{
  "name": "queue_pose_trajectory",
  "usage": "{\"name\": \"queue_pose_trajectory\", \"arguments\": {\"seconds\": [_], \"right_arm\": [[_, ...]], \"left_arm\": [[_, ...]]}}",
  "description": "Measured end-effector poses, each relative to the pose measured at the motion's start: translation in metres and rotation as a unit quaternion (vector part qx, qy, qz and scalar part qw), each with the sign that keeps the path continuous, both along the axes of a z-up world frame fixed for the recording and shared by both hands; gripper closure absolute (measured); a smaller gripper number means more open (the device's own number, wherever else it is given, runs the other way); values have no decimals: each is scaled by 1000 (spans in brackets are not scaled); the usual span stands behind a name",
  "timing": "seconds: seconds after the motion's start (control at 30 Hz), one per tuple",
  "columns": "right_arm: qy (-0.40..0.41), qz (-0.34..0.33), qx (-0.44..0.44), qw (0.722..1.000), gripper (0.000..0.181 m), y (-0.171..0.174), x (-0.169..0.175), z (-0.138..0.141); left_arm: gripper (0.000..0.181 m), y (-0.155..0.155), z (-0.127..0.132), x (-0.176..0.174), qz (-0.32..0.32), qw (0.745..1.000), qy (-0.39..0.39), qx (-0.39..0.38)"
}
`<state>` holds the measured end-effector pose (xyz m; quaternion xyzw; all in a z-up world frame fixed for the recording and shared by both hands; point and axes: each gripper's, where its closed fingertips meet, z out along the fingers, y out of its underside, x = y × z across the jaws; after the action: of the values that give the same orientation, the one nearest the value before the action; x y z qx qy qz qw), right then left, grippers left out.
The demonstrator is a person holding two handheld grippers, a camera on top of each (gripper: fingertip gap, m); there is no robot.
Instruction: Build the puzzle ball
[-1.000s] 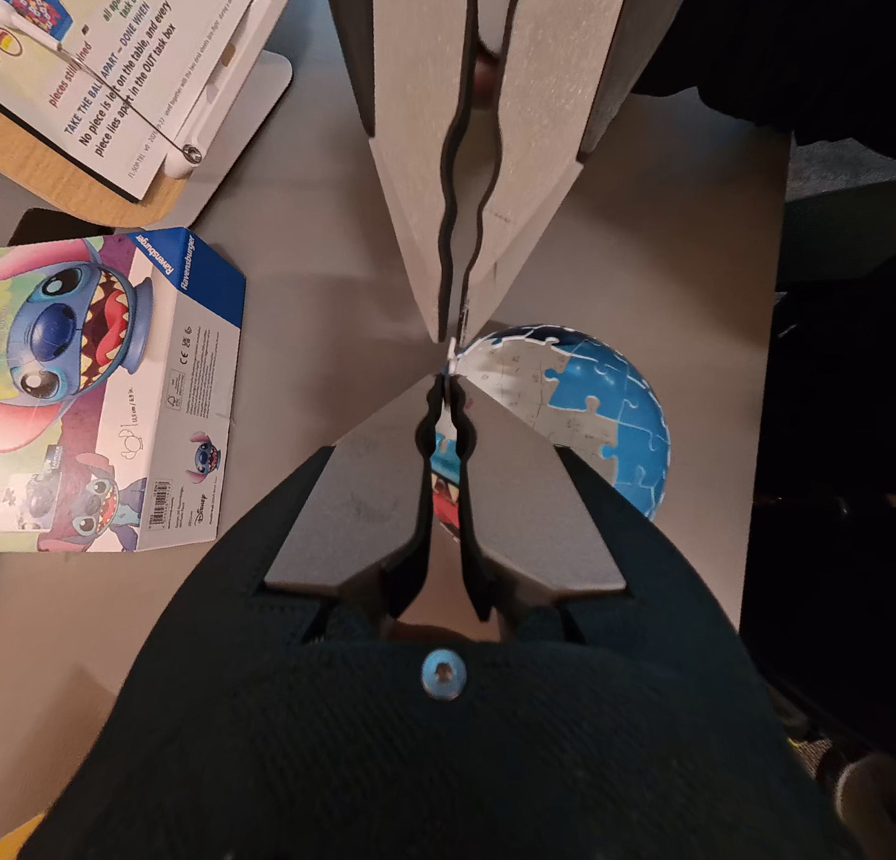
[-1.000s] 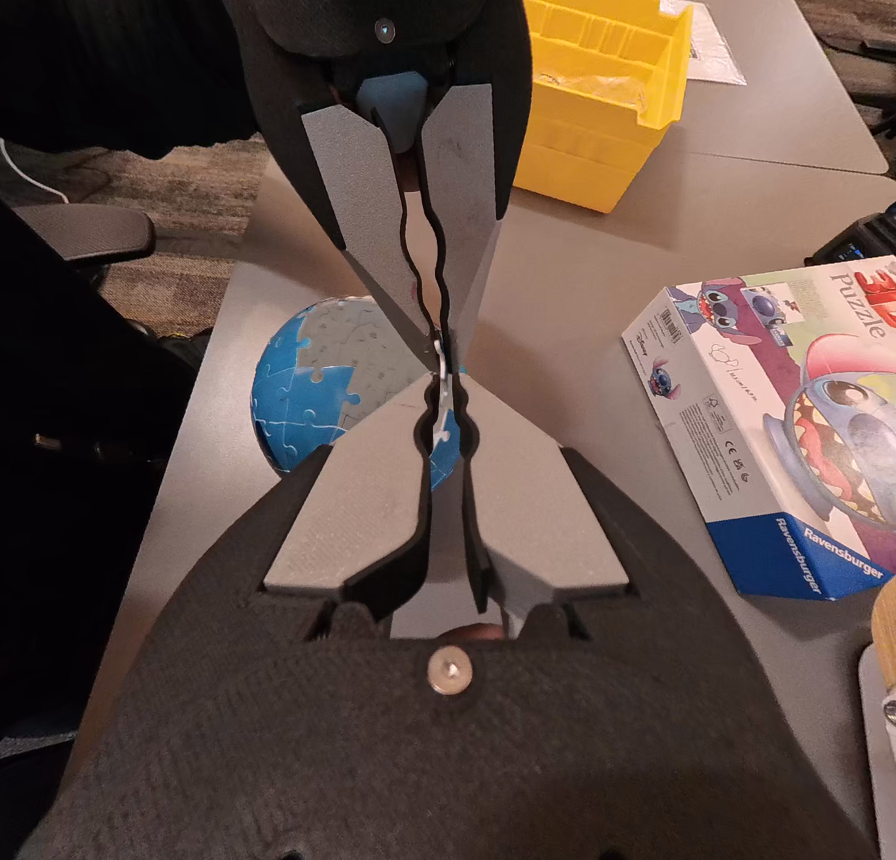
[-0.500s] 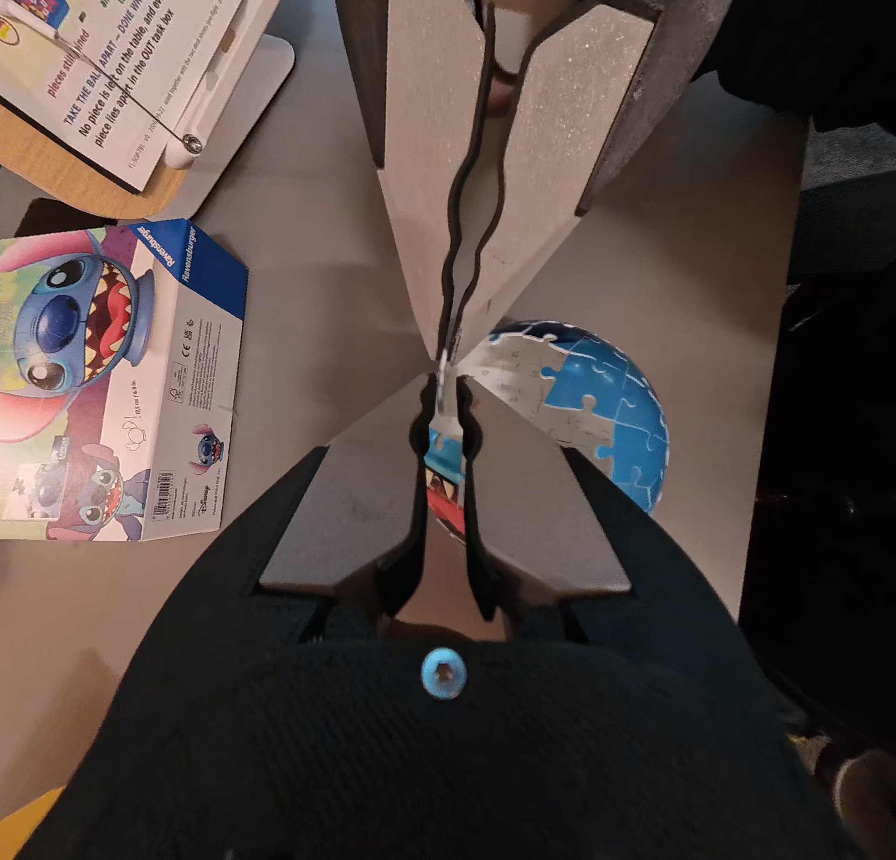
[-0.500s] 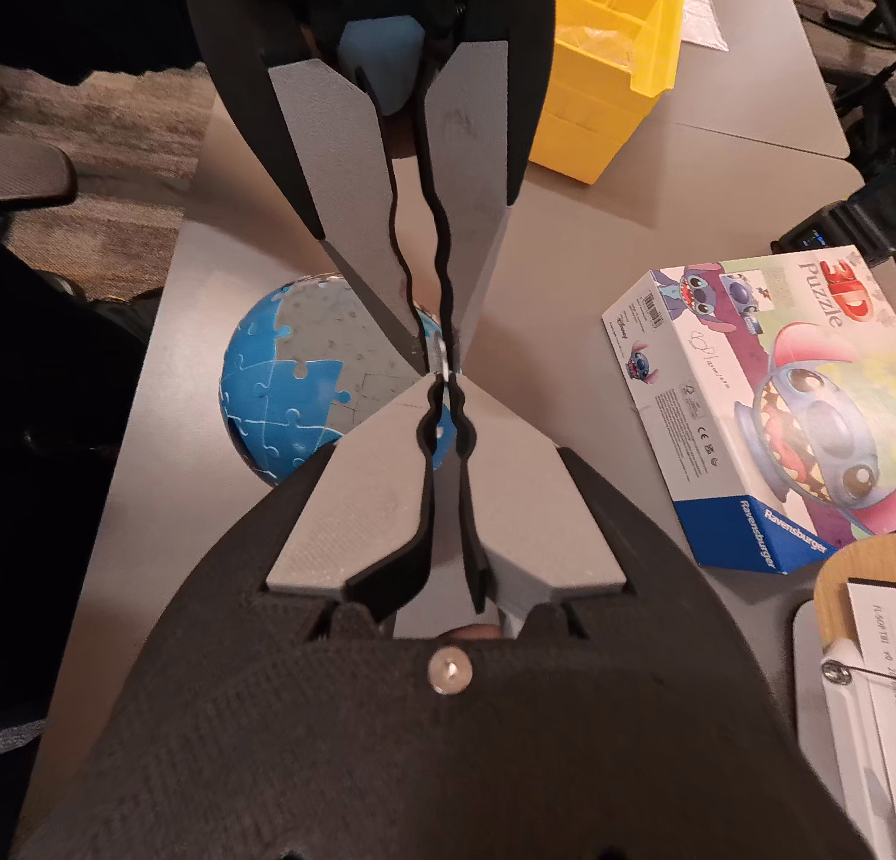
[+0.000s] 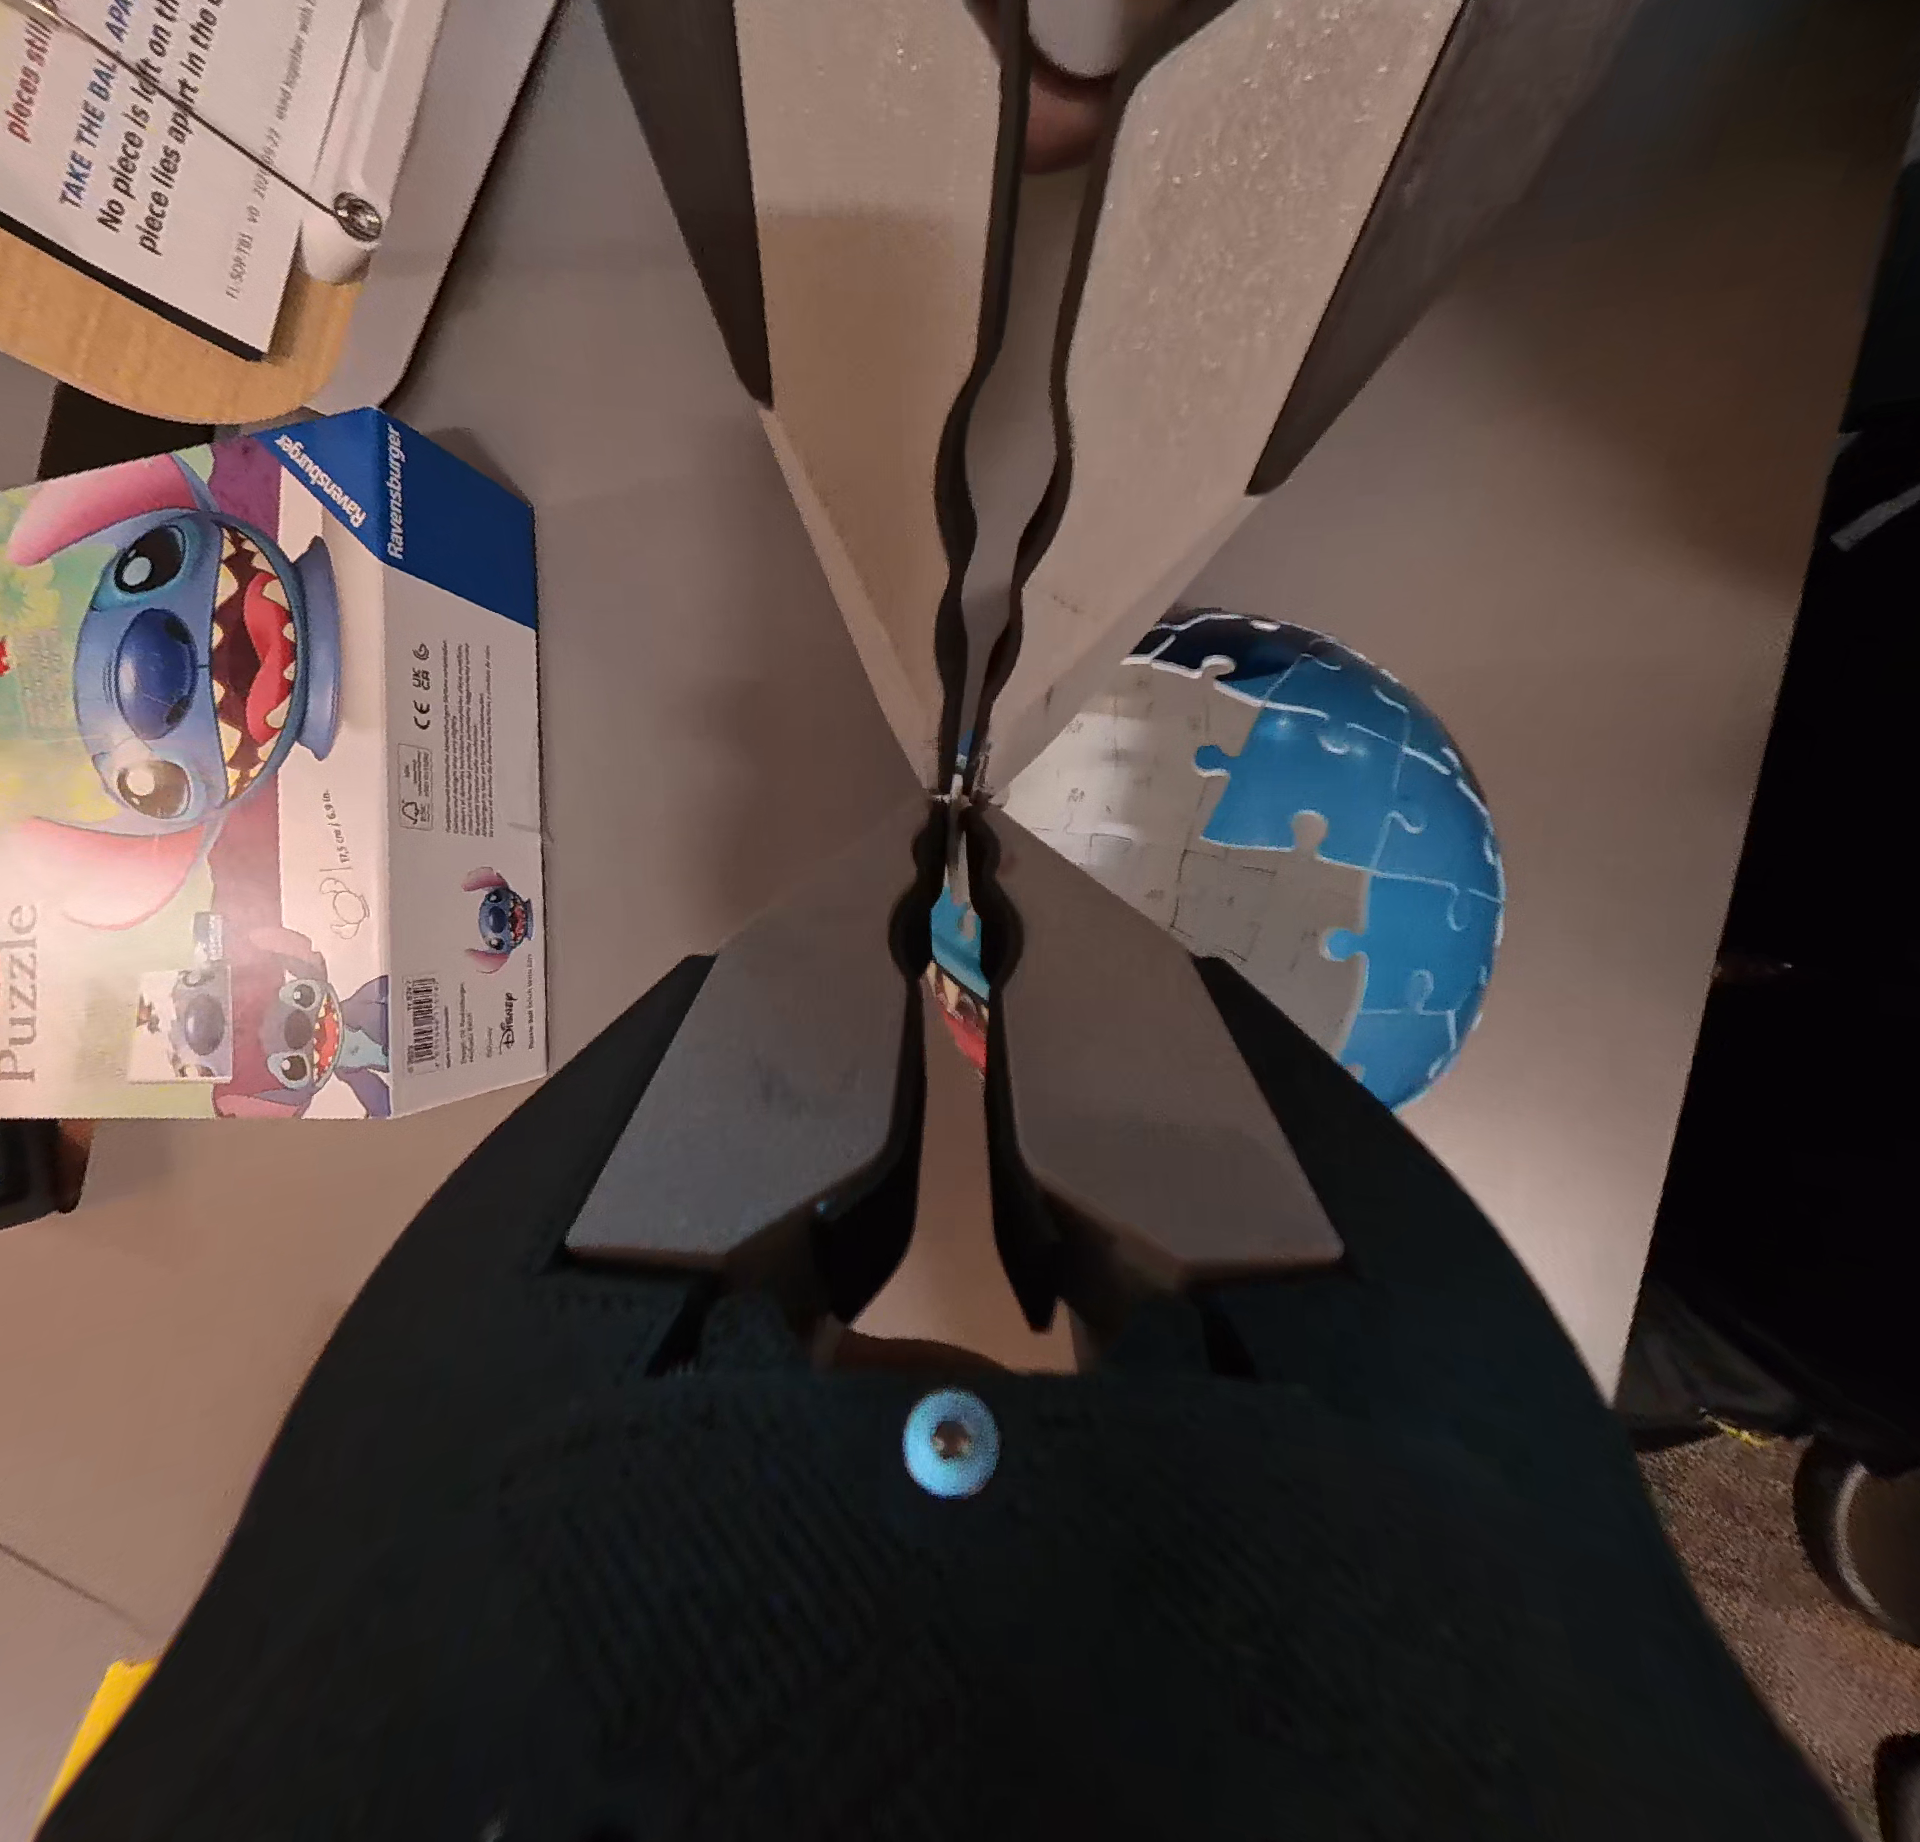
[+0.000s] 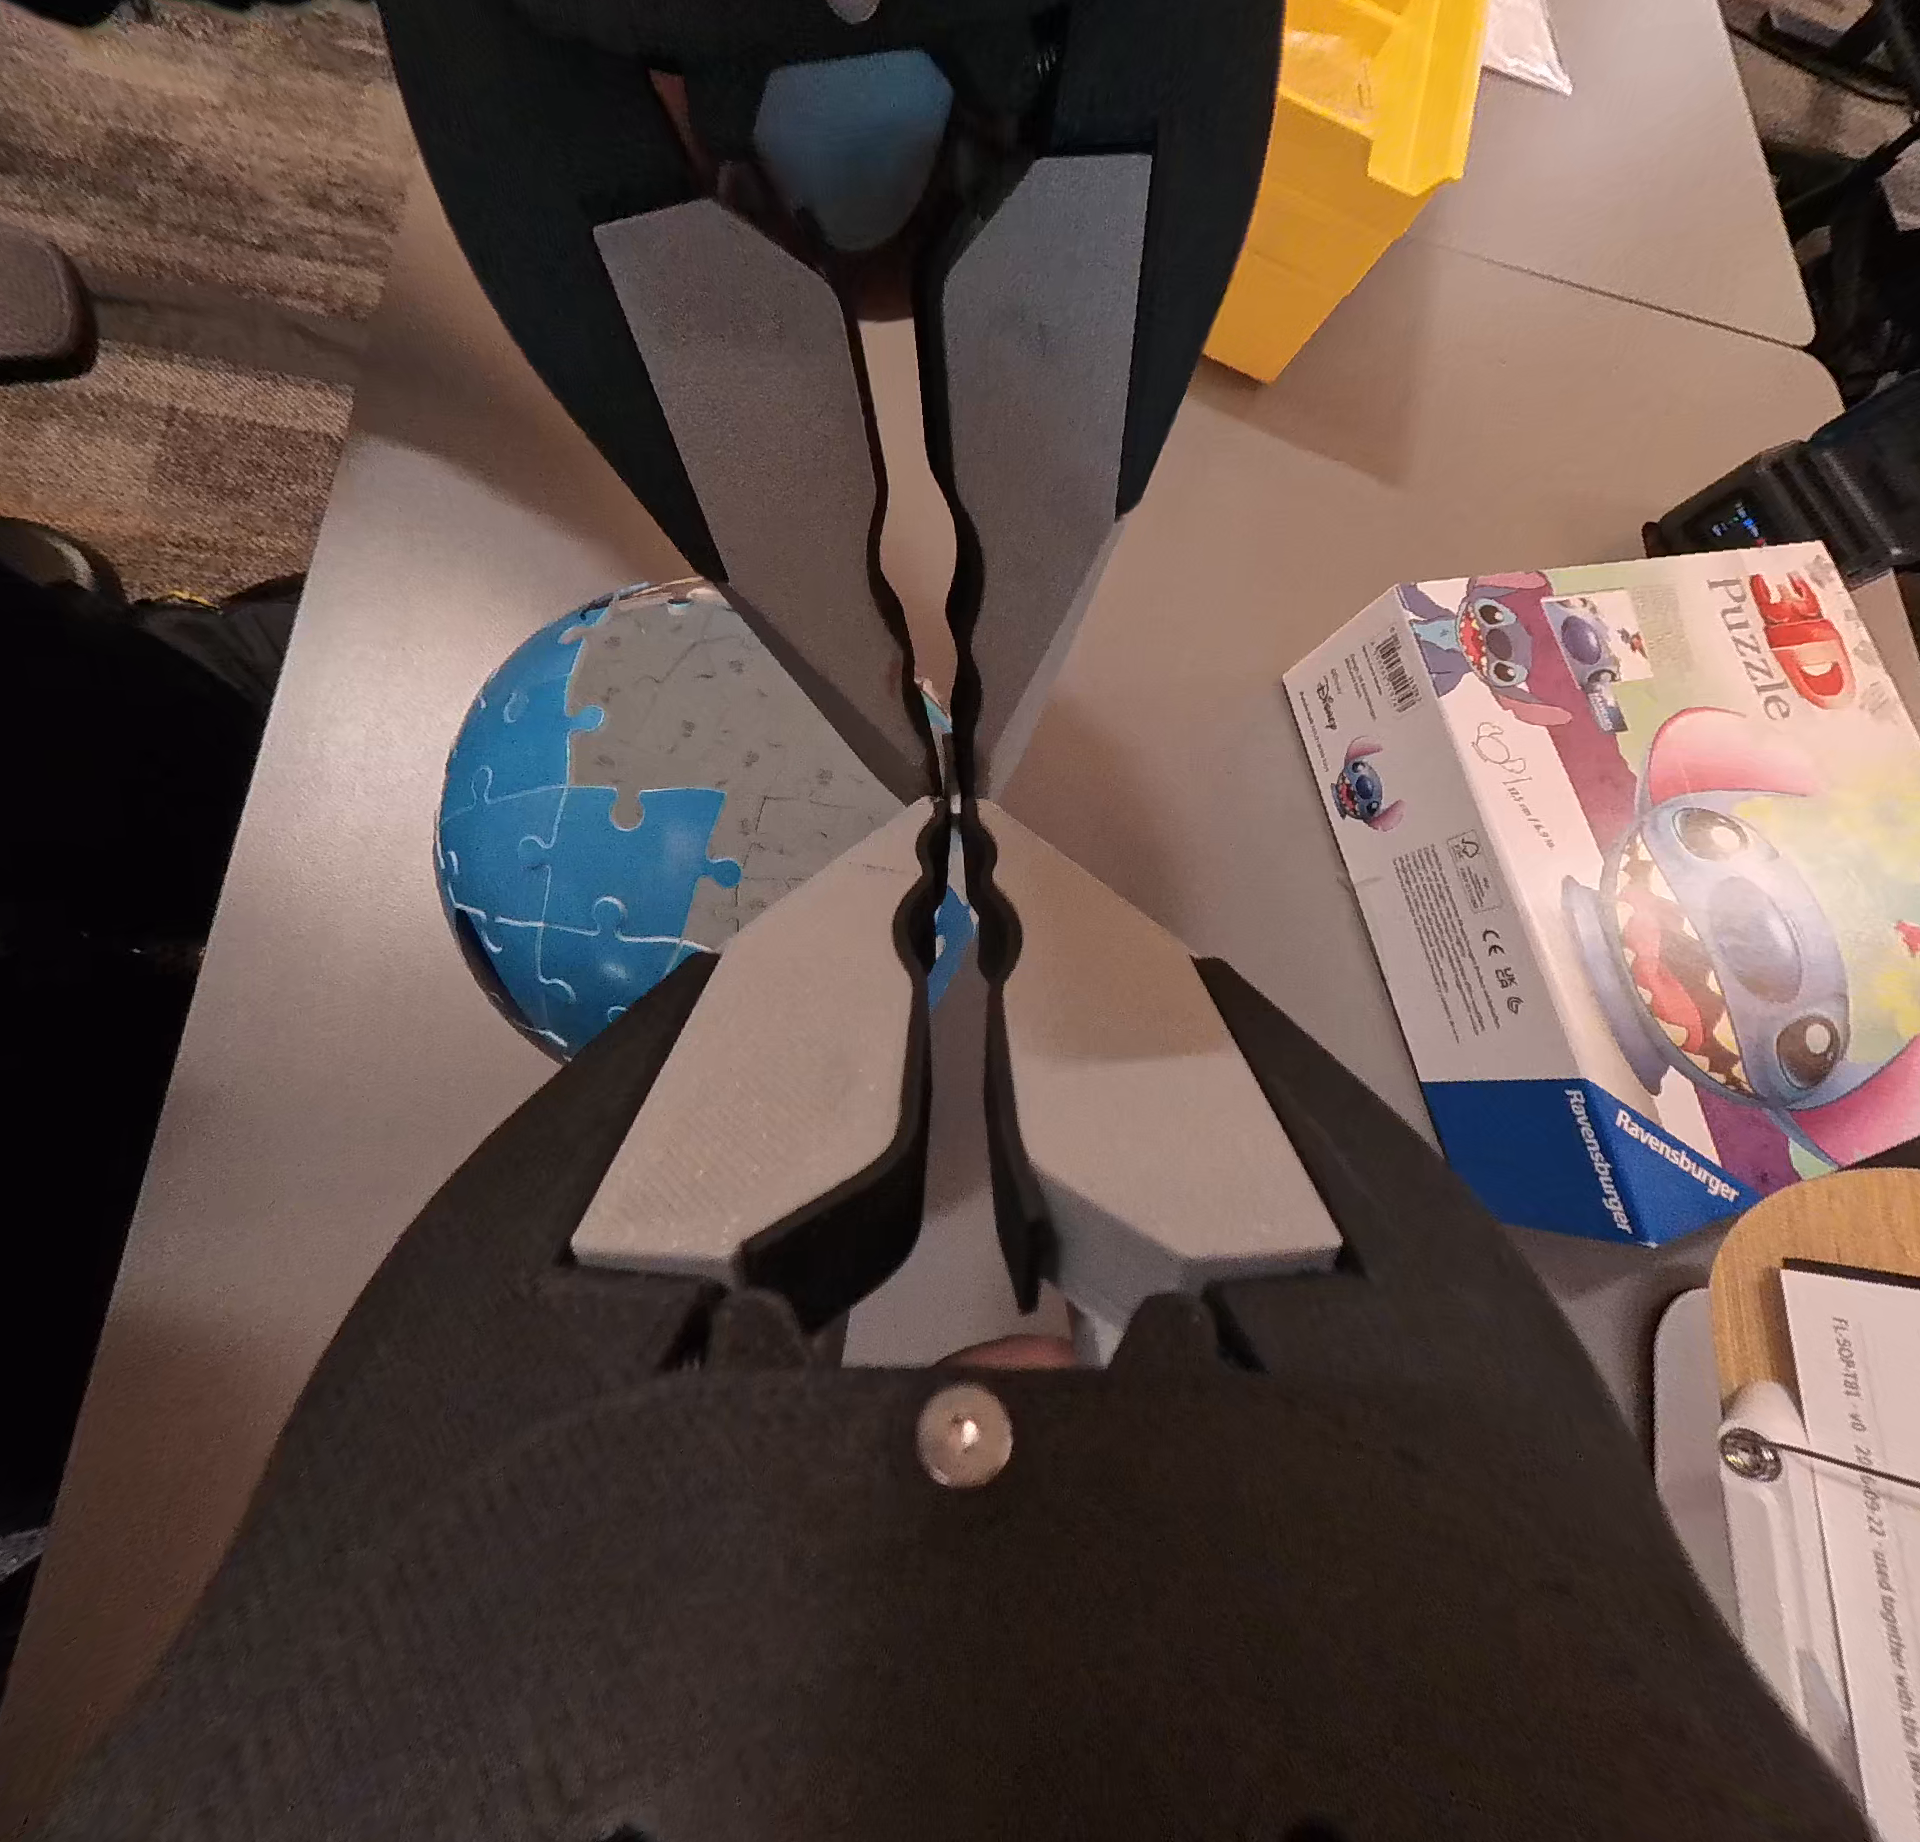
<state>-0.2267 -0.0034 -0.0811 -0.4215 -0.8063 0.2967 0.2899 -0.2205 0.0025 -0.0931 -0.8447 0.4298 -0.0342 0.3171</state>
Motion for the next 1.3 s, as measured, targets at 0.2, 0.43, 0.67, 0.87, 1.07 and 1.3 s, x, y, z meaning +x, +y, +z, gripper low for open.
{"name": "queue_pose_trajectory", "arguments": {"seconds": [0.2, 0.43, 0.67, 0.87, 1.07, 1.3], "right_arm": [[-5, 4, 2, 1000, 181, -1, -1, -5], [-10, -4, 15, 1000, 181, 3, -1, -8], [2, 5, -33, 999, 176, 5, 5, 6], [-30, -10, -93, 995, 153, 12, 10, 0], [-54, -29, -59, 996, 154, 16, 5, -17], [-60, -32, -19, 997, 161, 13, 0, -20]], "left_arm": [[181, -1, -5, -2, -5, 1000, 17, -10], [181, 2, -6, -5, 0, 1000, 30, 3], [181, 2, -6, -5, 3, 998, 59, 29], [181, 3, -11, -4, 0, 997, 74, 32], [181, 3, -11, -4, 1, 992, 115, 48], [181, 4, -15, -3, 3, 994, 102, 37]]}}
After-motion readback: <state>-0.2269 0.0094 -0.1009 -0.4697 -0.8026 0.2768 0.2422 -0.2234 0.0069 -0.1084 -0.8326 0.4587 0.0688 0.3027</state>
